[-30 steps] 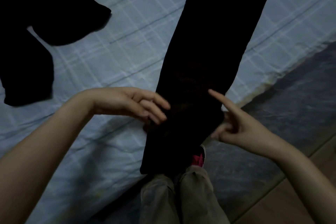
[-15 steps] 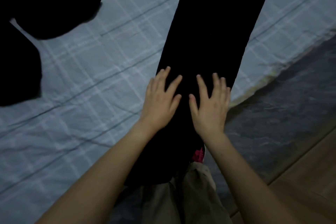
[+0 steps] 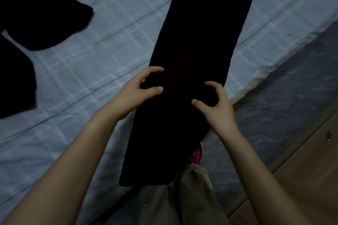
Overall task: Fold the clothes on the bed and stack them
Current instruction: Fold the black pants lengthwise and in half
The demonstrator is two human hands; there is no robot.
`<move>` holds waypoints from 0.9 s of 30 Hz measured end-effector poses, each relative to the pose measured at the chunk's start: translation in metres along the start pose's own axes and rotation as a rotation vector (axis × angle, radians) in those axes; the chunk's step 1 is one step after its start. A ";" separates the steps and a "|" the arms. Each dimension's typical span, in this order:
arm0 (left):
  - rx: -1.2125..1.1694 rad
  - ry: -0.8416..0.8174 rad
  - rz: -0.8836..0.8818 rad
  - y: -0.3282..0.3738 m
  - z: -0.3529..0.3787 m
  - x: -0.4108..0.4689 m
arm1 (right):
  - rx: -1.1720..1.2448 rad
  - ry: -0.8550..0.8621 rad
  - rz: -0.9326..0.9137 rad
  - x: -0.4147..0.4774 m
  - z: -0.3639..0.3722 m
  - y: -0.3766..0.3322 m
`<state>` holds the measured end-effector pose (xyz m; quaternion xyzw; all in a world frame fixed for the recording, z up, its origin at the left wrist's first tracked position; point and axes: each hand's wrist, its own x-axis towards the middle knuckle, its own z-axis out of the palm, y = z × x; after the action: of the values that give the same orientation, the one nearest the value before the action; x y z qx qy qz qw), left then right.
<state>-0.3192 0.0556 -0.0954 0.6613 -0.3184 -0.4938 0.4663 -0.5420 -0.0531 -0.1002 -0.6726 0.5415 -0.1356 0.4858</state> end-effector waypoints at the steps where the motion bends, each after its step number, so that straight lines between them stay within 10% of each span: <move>1: -0.002 0.041 0.023 0.000 -0.007 -0.002 | 0.022 0.041 -0.044 -0.003 -0.001 -0.003; 11: 0.138 -0.047 -0.087 -0.061 -0.001 -0.051 | 0.208 -0.122 0.040 -0.049 0.036 0.030; 17: 0.161 0.169 0.003 -0.057 0.005 -0.076 | 0.262 -0.065 -0.001 -0.068 0.039 0.024; 27: 0.142 -0.112 -0.111 -0.073 0.001 -0.139 | 0.006 -0.294 0.007 -0.128 0.062 0.041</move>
<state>-0.3660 0.2046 -0.1140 0.6806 -0.3408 -0.5315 0.3716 -0.5708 0.0908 -0.1199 -0.6819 0.4665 -0.0356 0.5622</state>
